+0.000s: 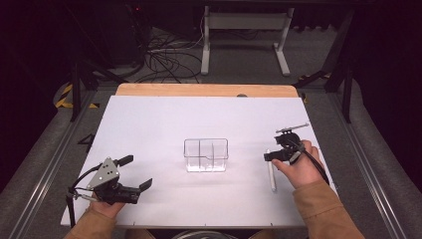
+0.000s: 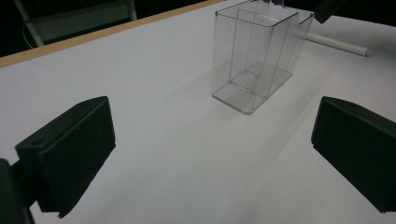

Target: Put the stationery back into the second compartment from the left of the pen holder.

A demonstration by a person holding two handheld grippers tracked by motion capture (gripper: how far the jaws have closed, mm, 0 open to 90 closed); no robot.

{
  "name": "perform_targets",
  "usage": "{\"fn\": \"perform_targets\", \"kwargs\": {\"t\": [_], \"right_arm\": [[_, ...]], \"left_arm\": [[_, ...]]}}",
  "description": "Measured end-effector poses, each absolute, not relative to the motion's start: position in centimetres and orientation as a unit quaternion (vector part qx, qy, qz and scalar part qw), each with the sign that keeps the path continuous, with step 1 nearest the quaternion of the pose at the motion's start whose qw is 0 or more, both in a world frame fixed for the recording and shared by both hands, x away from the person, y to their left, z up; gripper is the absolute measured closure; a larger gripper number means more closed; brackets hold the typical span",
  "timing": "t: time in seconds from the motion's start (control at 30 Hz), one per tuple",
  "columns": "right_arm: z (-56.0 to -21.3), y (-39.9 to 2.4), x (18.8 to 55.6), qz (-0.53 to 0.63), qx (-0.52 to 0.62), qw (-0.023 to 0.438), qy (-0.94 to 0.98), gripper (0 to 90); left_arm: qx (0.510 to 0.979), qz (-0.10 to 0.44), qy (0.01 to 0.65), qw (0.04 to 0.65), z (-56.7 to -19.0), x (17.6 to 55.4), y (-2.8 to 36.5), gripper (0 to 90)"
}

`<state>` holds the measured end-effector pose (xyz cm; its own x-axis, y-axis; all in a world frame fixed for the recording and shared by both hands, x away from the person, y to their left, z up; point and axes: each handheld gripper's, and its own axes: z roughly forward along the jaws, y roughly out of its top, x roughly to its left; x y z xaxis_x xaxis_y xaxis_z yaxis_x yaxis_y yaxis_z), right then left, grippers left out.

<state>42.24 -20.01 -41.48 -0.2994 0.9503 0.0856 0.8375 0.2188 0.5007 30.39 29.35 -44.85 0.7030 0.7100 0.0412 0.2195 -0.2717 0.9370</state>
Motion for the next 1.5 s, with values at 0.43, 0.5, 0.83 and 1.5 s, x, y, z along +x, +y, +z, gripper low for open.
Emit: {"fn": "perform_targets", "kwargs": {"t": [0.43,0.5,0.83,1.5], "right_arm": [[-42.9,-19.2,43.1,0.176,0.652,0.071,0.734,60.2],[-43.1,-19.0,43.3,0.164,0.659,0.075,0.730,62.8],[-43.7,-18.4,43.7,0.136,0.677,0.082,0.719,70.1],[-43.9,-17.7,43.7,0.115,0.693,0.106,0.704,78.6]], "left_arm": [[0.763,0.239,0.304,0.518,-44.9,30.4,29.3,0.5],[0.763,0.238,0.304,0.518,-44.9,30.4,29.3,0.5],[0.765,0.239,0.303,0.516,-45.0,30.4,29.2,0.5],[0.766,0.238,0.301,0.515,-45.0,30.4,29.1,0.5]]}}
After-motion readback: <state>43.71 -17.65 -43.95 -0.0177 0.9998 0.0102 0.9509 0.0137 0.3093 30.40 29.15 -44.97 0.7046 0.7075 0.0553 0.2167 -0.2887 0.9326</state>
